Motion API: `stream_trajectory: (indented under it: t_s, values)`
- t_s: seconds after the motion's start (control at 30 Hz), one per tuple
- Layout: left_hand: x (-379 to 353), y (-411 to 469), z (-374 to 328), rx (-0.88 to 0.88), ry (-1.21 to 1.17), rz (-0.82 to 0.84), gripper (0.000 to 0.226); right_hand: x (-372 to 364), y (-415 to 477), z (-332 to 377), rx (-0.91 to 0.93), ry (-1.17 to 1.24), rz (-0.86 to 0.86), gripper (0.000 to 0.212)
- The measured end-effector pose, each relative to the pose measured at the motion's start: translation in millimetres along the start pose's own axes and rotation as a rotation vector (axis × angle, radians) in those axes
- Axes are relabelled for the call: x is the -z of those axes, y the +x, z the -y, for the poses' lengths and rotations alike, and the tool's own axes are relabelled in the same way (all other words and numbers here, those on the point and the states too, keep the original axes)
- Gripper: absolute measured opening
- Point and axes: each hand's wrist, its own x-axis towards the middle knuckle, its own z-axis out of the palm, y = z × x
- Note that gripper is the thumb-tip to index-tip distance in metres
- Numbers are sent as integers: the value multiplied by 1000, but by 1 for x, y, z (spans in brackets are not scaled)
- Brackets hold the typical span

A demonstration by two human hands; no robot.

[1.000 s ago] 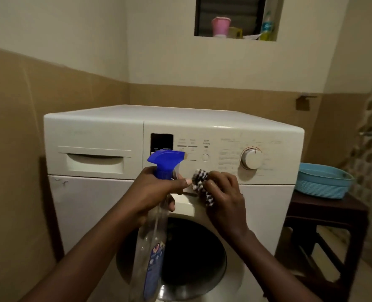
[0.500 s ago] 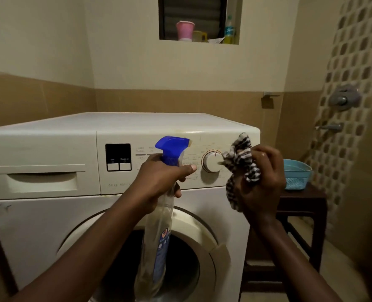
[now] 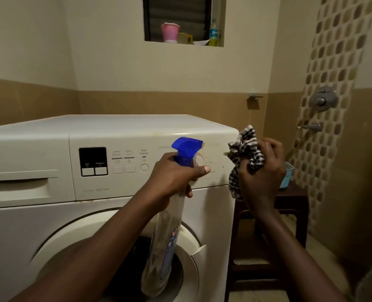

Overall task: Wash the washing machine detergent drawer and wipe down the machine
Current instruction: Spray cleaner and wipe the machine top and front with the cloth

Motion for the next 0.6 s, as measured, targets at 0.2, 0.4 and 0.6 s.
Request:
stream_trajectory:
  t_s: [0.2, 0.4, 0.6]
  values:
    - [-19, 5, -3, 15, 18, 12, 39, 13, 3, -15, -25, -49, -46, 31]
    - [-10, -10, 4, 34, -39, 11, 35, -11, 9, -18, -22, -6, 54, 36]
    - [13, -28, 22, 91, -90, -35, 33, -53, -46, -21, -29, -57, 119, 37]
